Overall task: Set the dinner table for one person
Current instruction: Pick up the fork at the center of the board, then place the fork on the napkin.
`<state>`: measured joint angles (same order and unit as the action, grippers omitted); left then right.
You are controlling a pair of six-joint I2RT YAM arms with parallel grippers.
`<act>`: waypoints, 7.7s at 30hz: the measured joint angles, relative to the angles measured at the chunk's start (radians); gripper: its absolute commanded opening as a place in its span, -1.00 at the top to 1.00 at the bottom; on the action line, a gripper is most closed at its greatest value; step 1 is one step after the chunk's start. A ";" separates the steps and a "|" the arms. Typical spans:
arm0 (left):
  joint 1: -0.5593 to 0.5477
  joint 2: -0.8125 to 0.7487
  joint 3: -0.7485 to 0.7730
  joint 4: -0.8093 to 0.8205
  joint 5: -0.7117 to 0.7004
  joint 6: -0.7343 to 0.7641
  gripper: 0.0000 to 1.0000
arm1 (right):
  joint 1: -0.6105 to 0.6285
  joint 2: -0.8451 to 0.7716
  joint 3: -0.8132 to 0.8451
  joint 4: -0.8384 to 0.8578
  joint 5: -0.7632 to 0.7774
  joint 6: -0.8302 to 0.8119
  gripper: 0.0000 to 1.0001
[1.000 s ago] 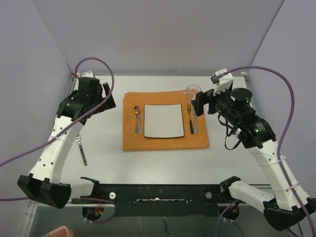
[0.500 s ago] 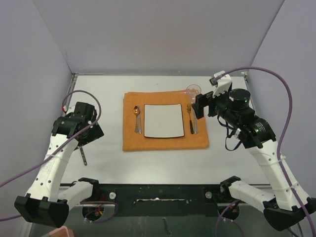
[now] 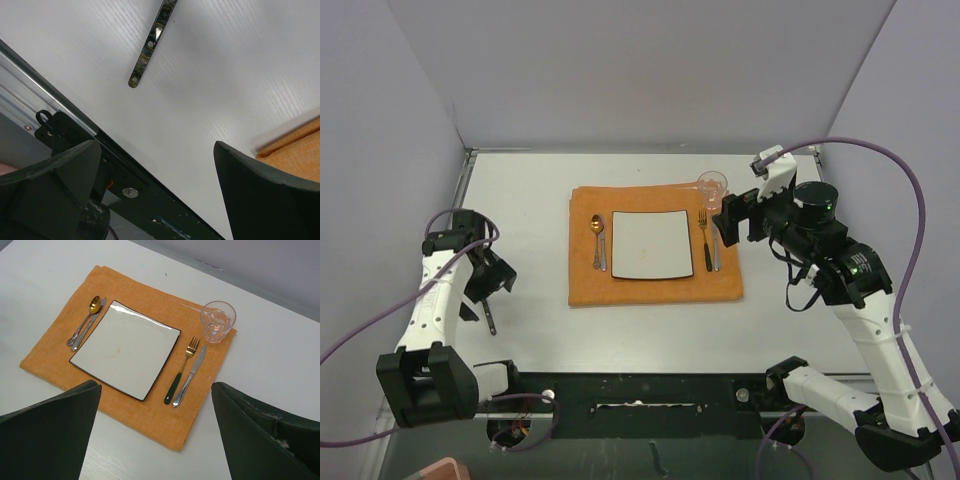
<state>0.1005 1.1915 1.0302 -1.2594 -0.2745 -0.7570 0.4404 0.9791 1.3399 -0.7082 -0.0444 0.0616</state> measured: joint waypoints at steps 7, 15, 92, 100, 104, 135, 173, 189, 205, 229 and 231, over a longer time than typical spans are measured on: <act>0.114 0.049 -0.053 0.097 0.047 -0.026 -0.95 | 0.001 -0.029 0.031 -0.045 0.000 -0.002 -0.95; 0.189 0.116 -0.114 0.172 0.055 -0.058 -0.95 | 0.006 -0.043 0.031 -0.088 0.010 -0.003 -0.96; -0.325 0.166 0.367 0.604 0.399 0.404 1.00 | 0.026 -0.024 -0.089 0.056 0.132 0.072 -0.95; -0.487 0.297 0.425 0.559 0.493 0.502 1.00 | 0.026 -0.102 -0.129 0.054 0.132 0.113 -0.96; -0.536 0.410 0.513 0.521 0.487 0.563 1.00 | 0.028 -0.124 -0.129 0.043 0.132 0.116 -0.95; -0.599 1.008 1.139 0.298 0.359 0.588 1.00 | 0.032 -0.116 -0.085 -0.052 0.175 0.064 -0.96; -0.727 0.871 0.694 0.628 0.192 0.136 1.00 | 0.039 -0.100 -0.113 -0.018 0.157 0.087 -0.96; -0.727 0.887 0.688 0.614 0.158 0.142 1.00 | 0.039 -0.038 -0.106 -0.010 0.155 0.040 -0.96; -0.727 0.905 0.653 0.615 0.155 0.132 1.00 | 0.039 -0.017 -0.100 0.039 0.142 0.016 -0.95; -0.736 0.924 0.640 0.594 0.137 0.107 1.00 | 0.039 0.007 -0.089 0.094 0.098 0.025 -0.95; -0.736 0.924 0.640 0.590 0.124 0.111 1.00 | 0.039 0.007 -0.089 0.094 0.095 0.026 -0.96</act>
<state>-0.6357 2.1151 1.6707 -0.6697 -0.1509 -0.6456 0.4797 0.9863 1.2514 -0.6144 0.0502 0.0875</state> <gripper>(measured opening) 0.086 0.979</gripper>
